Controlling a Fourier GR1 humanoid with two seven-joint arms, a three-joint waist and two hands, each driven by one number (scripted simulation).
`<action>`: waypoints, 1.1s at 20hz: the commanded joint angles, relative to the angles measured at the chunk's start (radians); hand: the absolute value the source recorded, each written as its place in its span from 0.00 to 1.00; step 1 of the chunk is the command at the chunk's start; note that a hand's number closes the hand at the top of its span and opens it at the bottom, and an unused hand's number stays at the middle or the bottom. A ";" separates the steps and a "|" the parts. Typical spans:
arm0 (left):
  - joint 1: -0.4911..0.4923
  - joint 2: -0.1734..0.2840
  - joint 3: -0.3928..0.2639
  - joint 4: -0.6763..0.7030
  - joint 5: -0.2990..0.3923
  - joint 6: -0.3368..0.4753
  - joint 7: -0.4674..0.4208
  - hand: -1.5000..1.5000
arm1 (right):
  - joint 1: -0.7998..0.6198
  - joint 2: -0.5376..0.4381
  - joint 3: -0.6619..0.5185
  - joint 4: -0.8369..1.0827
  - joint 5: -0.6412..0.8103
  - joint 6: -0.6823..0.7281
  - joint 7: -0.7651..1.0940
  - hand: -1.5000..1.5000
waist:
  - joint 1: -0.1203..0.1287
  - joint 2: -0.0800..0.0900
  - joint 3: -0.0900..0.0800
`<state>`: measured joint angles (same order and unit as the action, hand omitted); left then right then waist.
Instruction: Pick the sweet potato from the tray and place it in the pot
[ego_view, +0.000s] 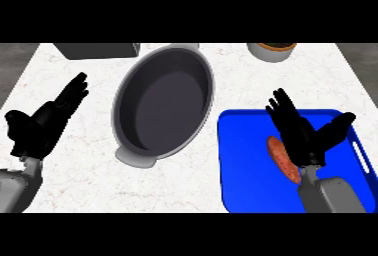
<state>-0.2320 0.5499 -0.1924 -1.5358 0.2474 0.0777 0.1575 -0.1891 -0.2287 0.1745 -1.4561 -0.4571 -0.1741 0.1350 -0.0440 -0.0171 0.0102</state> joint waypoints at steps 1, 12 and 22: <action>0.002 -0.011 0.001 0.018 -0.057 0.019 0.023 0.50 | 0.009 -0.038 -0.001 -0.032 0.047 0.024 -0.017 1.00 | 0.040 0.016 -0.010; 0.117 -0.008 0.070 0.188 -0.122 0.219 0.151 0.50 | 0.131 -0.195 0.072 -0.096 0.623 -0.345 -0.319 0.00 | 0.011 0.012 -0.010; 0.155 0.028 0.088 0.075 -0.125 0.185 0.233 0.50 | 0.266 -0.439 0.157 -0.424 0.930 -0.233 0.179 0.00 | 0.034 0.008 -0.014</action>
<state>-0.0815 0.5490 -0.1149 -1.4123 0.1091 0.2859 0.3412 0.0445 -0.5657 0.3147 -1.8045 0.3593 -0.4684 0.1433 -0.0150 -0.0072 -0.0029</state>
